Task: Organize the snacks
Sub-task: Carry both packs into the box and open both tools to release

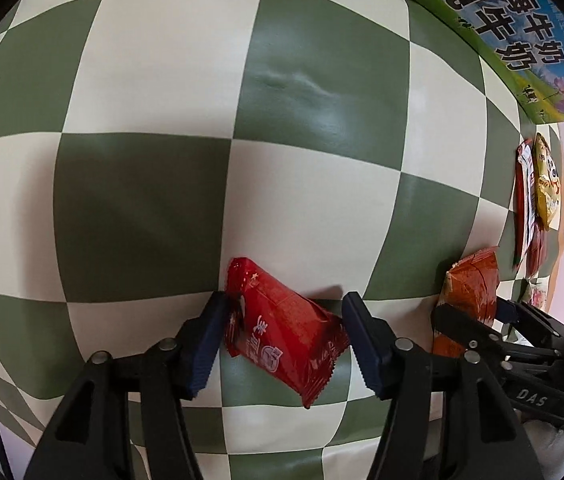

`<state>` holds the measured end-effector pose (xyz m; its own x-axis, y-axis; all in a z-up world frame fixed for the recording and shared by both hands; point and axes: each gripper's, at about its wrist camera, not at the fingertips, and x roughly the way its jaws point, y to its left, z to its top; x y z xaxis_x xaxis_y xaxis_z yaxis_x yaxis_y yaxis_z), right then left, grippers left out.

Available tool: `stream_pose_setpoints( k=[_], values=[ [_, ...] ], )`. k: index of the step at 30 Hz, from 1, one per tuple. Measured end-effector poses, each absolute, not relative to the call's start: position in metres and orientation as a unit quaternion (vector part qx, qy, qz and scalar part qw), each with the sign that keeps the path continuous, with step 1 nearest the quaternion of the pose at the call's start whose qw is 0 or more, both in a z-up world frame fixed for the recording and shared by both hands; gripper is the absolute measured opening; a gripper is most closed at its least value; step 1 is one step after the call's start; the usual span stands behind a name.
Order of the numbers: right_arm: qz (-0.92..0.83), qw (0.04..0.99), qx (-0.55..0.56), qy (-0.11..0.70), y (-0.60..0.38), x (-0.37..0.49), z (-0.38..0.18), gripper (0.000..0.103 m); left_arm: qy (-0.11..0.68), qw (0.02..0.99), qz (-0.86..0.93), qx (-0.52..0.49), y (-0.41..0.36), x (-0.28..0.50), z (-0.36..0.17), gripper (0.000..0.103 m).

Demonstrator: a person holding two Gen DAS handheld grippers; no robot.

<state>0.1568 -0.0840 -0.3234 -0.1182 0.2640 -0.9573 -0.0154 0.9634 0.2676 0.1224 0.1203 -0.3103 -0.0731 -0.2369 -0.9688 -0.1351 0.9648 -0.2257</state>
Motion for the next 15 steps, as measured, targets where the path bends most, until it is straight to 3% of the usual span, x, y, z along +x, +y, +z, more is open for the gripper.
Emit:
stream_pose_setpoints(
  k=[3,4,5,8,15],
  values=[
    [0.103,0.668,0.068,0.734,-0.079,0.157,-0.322,0.075,0.733,0.671,-0.036,-0.104,0.09,0.14,-0.314,0.047],
    [0.099,0.672,0.057,0.731,-0.079,0.156,-0.32,0.071,0.734,0.671,-0.036,-0.099,0.087,0.139,-0.313,0.046],
    [0.096,0.678,0.047,0.727,-0.081,0.153,-0.319,0.061,0.732,0.674,-0.035,-0.095,0.083,0.138,-0.311,0.046],
    [0.099,0.686,0.059,0.719,-0.091,0.148,-0.313,0.055,0.729,0.677,-0.035,-0.098,0.076,0.134,-0.307,0.044],
    [0.106,0.701,0.102,0.698,-0.112,0.147,-0.287,0.053,0.709,0.692,-0.05,-0.123,0.088,0.136,-0.266,0.043]
  ],
)
